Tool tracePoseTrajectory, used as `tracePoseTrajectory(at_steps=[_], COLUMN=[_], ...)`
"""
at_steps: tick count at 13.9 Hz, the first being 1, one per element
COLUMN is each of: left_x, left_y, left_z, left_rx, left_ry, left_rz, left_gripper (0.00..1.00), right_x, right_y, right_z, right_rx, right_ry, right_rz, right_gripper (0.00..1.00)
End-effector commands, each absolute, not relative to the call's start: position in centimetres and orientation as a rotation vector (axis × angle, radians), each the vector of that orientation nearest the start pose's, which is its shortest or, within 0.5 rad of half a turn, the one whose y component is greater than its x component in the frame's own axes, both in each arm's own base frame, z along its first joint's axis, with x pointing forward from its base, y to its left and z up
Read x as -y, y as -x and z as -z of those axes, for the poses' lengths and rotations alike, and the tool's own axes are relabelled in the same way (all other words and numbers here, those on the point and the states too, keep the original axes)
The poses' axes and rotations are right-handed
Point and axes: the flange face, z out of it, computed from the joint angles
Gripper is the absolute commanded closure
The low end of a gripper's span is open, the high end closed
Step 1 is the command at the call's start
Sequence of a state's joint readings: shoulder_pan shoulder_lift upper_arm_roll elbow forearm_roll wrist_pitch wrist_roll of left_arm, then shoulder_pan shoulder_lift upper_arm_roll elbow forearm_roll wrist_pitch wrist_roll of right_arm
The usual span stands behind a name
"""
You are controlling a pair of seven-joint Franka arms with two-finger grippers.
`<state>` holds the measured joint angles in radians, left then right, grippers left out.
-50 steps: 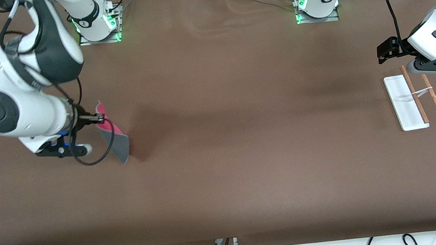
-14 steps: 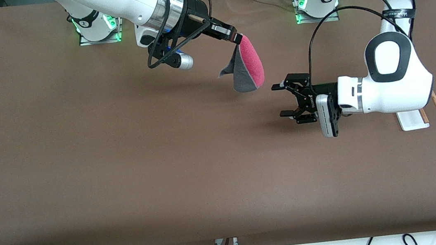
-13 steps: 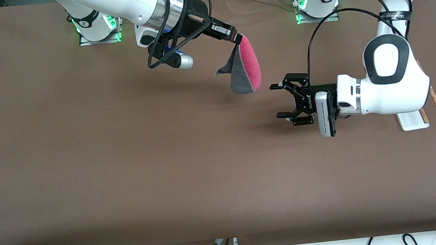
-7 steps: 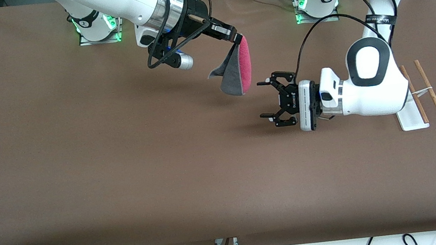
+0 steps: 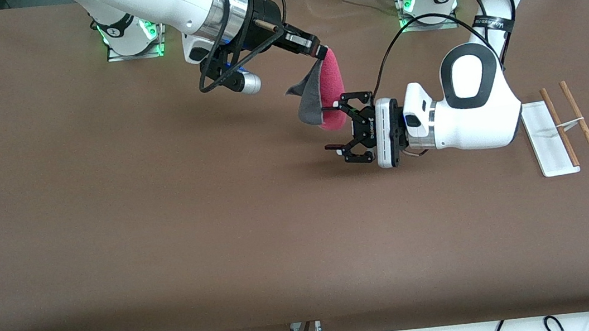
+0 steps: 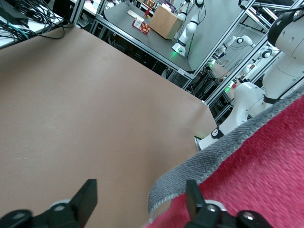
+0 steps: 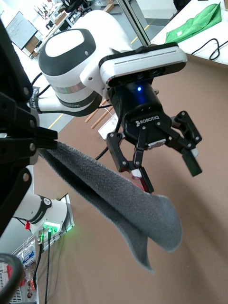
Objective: Pass towel and hang on rack
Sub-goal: 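Grasp the hanging towel with the left gripper beside the right gripper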
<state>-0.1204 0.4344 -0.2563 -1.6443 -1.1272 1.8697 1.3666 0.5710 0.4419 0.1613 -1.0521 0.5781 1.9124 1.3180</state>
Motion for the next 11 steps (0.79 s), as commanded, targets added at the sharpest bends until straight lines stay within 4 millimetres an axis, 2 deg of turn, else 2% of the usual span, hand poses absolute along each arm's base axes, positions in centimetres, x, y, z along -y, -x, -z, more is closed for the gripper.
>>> tracePoseTrajectory(at_steps=[1,2,7,11], left_x=[28.0,27.0,26.5,24.2], left_y=[-59.4,-59.8,-59.4,-59.8], left_z=[-40.5,-40.5,-39.8,-39.5], left_rx=[1.162,1.162,1.196,1.202], left_ry=[-1.630,-1.628,-1.583,-1.552], left_rz=[-0.461,-0.472,-0.475,-0.492], left_gripper=[0.14,0.14,0.12,0.08], right_x=[-48.0,-48.0,-48.0,-48.0], right_y=[-52.3,-52.3,-52.3,-52.3], right_z=[-65.7,-65.7,-65.6,-65.6], right_rx=[-0.829,-0.829,-0.830,-0.830], right_ry=[2.245,2.245,2.247,2.247], right_rz=[-0.445,-0.445,-0.447,-0.447], right_gripper=[1.00,1.00,1.00,1.00])
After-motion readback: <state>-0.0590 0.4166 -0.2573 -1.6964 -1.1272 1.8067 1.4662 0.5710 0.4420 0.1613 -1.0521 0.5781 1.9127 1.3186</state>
